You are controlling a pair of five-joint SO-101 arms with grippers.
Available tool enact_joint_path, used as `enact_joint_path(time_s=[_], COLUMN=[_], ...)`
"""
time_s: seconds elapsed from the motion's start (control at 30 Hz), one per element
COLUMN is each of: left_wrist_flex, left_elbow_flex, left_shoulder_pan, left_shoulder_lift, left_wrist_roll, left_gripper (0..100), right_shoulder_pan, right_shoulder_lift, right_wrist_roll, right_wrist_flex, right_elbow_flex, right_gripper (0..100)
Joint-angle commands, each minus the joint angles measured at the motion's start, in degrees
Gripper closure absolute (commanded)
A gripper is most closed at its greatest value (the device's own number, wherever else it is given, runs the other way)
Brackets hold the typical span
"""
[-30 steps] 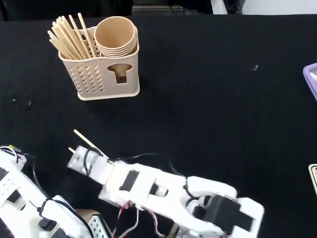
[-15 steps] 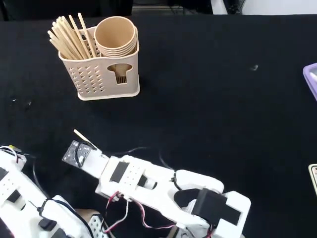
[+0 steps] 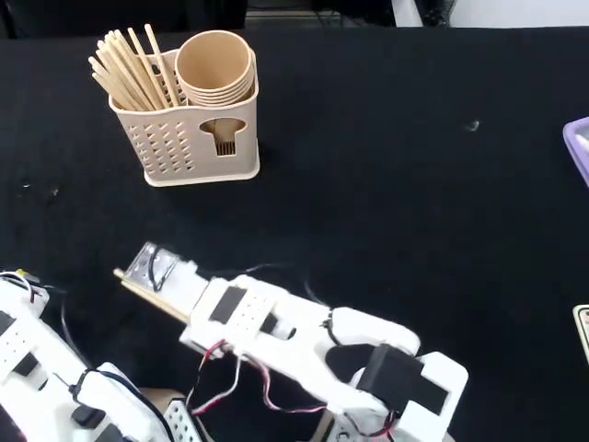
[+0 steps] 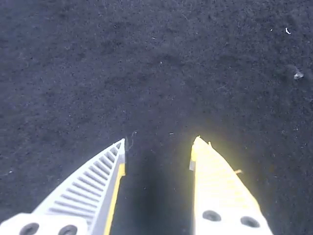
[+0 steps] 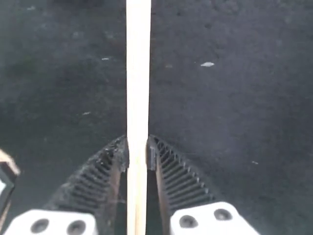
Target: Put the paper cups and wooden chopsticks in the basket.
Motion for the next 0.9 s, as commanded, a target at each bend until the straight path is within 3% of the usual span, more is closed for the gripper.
enact_joint_path(time_s=[0.0, 0.3, 0.43, 0.57, 0.7, 0.87], left_wrist_flex=[-0.97, -0.97, -0.97, -1.85, -1.93, -1.93], left_elbow_flex=[-3.30, -3.21, -2.42, -0.75, 1.19, 3.38], left_shoulder_pan=[0.31, 0.48, 2.95, 6.37, 12.88, 21.41], left_shoulder_lift=[-1.23, -1.23, -0.88, -1.23, -1.23, -1.23], left_wrist_roll=[0.70, 0.70, 0.70, 0.62, 0.18, -3.25], left_gripper=[79, 79, 79, 79, 79, 79], right_shoulder_pan=[3.34, 13.80, 19.78, 21.19, 21.01, 21.10], right_shoulder_lift=[-8.13, -37.67, -50.15, -59.03, -58.42, -47.16], right_wrist_roll=[0.62, 0.62, 0.70, 3.96, 2.73, -1.49], right_wrist_flex=[2.81, 4.66, 3.87, -1.67, -10.90, -28.48], right_elbow_flex=[0.40, 10.07, 9.63, 4.88, -1.01, -7.08], right_gripper=[98.8, 98.7, 98.7, 98.7, 98.8, 98.7])
